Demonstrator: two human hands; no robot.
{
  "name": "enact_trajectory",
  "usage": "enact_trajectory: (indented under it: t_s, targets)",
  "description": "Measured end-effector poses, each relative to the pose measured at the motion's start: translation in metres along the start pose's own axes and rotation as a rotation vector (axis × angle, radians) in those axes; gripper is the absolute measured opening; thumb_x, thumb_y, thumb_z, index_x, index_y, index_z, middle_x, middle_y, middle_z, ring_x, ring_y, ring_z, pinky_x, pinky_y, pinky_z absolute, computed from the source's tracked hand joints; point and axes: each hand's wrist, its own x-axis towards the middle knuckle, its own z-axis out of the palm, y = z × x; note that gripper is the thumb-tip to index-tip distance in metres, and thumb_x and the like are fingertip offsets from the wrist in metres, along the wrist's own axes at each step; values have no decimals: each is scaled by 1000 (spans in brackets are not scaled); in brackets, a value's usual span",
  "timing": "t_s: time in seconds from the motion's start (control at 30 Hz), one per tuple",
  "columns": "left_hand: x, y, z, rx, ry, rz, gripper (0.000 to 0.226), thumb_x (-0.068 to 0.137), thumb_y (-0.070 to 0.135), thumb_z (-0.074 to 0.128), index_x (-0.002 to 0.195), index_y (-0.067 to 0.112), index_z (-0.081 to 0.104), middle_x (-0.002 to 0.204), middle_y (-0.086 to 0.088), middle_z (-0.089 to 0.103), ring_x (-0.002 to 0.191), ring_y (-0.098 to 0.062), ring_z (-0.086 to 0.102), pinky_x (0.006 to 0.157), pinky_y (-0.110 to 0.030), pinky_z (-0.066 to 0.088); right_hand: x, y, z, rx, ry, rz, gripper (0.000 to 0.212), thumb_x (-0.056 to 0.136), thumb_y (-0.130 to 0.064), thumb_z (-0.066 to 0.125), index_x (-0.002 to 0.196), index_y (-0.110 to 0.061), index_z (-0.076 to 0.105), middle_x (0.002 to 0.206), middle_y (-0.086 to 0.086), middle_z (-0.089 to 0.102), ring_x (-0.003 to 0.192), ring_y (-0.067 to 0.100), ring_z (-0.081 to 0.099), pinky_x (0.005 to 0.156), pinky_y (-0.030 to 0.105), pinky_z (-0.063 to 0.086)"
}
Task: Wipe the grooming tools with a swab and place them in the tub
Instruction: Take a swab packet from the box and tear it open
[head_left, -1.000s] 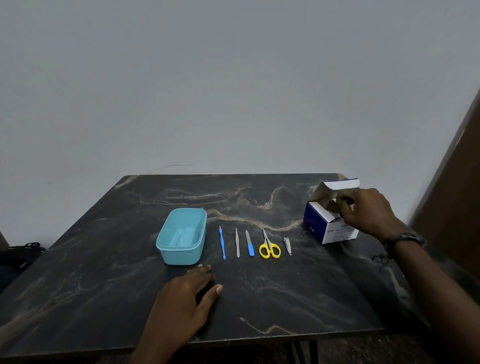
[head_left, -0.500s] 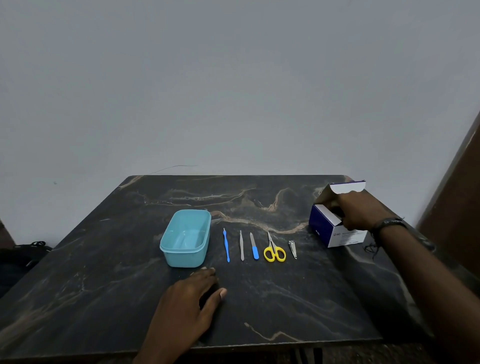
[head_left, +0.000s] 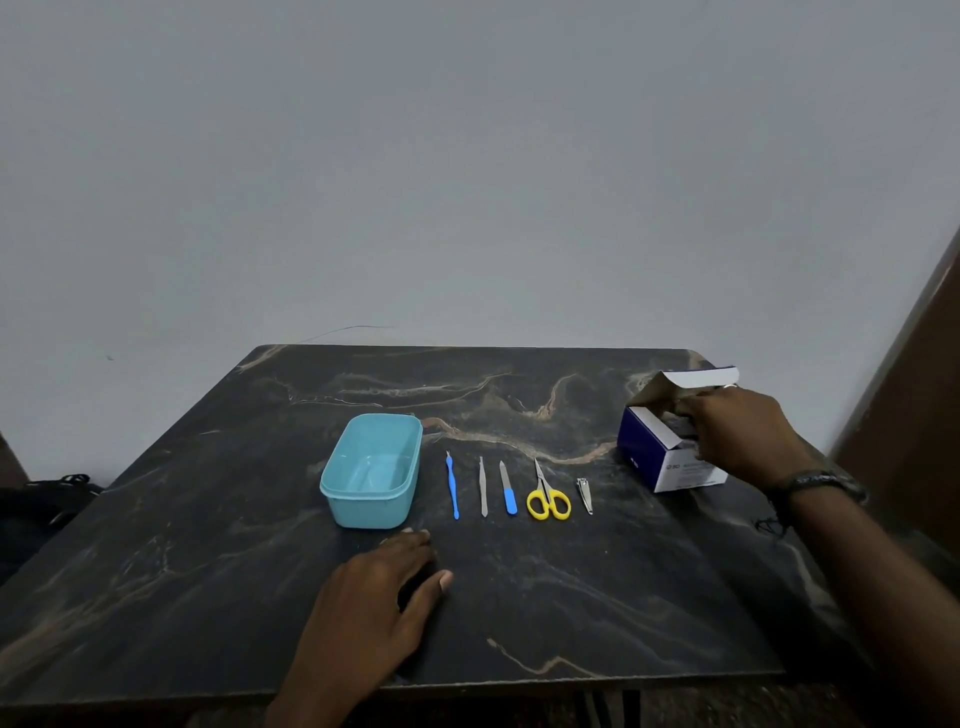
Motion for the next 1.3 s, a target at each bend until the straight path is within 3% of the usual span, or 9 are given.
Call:
enact_trajectory:
  t_s: [0.13, 0.3, 0.4, 0.63, 0.73, 0.83, 0.93, 1.1, 1.3]
  targets:
    - [0, 2, -1, 1, 19, 2, 48, 83, 61, 48, 112, 30, 71, 127, 20, 62, 120, 8, 51, 96, -5, 31, -22, -3, 4, 27, 159, 12, 14, 81, -20, 67, 94, -21, 70, 91, 0, 74, 74, 28, 65, 46, 21, 24]
    - [0, 2, 0, 3, 29, 6, 46, 82, 59, 51, 113, 30, 70, 127, 21, 62, 119, 12, 48, 97, -5, 30, -59, -10, 6, 311, 508, 52, 18, 77, -12, 64, 92, -11, 74, 85, 10, 73, 63, 35, 65, 47, 32, 46]
    - [0, 2, -1, -1, 35, 8, 44, 83, 57, 55, 115, 30, 69, 128, 21, 61, 121, 8, 51, 98, -7, 32, -77, -24, -3, 611, 590, 197, 16, 81, -2, 67, 94, -10, 73, 84, 6, 71, 59, 20, 60, 56, 28, 48]
    - [2, 8, -6, -82, 81, 10, 32, 82, 49, 64, 106, 29, 73, 111, 24, 69, 109, 11, 58, 90, -11, 46, -102, -105, -7, 1625, 258, 513, 20, 83, 9, 65, 83, -9, 71, 75, 7, 75, 66, 18, 66, 65, 32, 54]
    - [5, 17, -6, -297, 201, -68, 14, 81, 27, 76, 95, 27, 77, 92, 26, 73, 88, 9, 67, 78, -15, 54, -105, -135, -10, 1824, 51, 548, 22, 84, 13, 61, 82, -8, 69, 66, 0, 73, 57, 6, 63, 52, 21, 48]
    - [6, 28, -2, -545, 219, -210, 16, 79, 12, 75, 91, 24, 77, 80, 14, 76, 72, -8, 73, 68, -25, 58, -100, -150, -16, 1965, -89, 544, 17, 84, 13, 60, 86, -3, 67, 70, 10, 71, 53, 12, 59, 41, 22, 42]
    - [10, 39, 2, -754, 124, -321, 21, 80, 4, 73, 93, 21, 74, 82, 4, 77, 65, -20, 73, 60, -28, 57, -94, -162, -20, 1986, -223, 480, 14, 82, 12, 62, 84, 0, 67, 73, 22, 64, 53, 16, 53, 39, 20, 40]
    - [19, 49, 5, -916, -24, -354, 16, 87, 11, 66, 102, 15, 70, 75, -12, 74, 57, -25, 67, 51, -30, 53, -89, -175, -25, 1860, -382, 232, 8, 84, 3, 67, 87, -4, 71, 70, 7, 67, 54, 8, 54, 44, 18, 40]
    - [19, 38, 4, -939, -96, -375, 17, 77, 11, 75, 94, 11, 76, 63, -14, 69, 43, -17, 53, 41, -24, 42, -79, -182, -30, 1807, -361, 56, 18, 81, -1, 73, 97, -8, 68, 81, 10, 73, 75, 17, 66, 71, 26, 52]
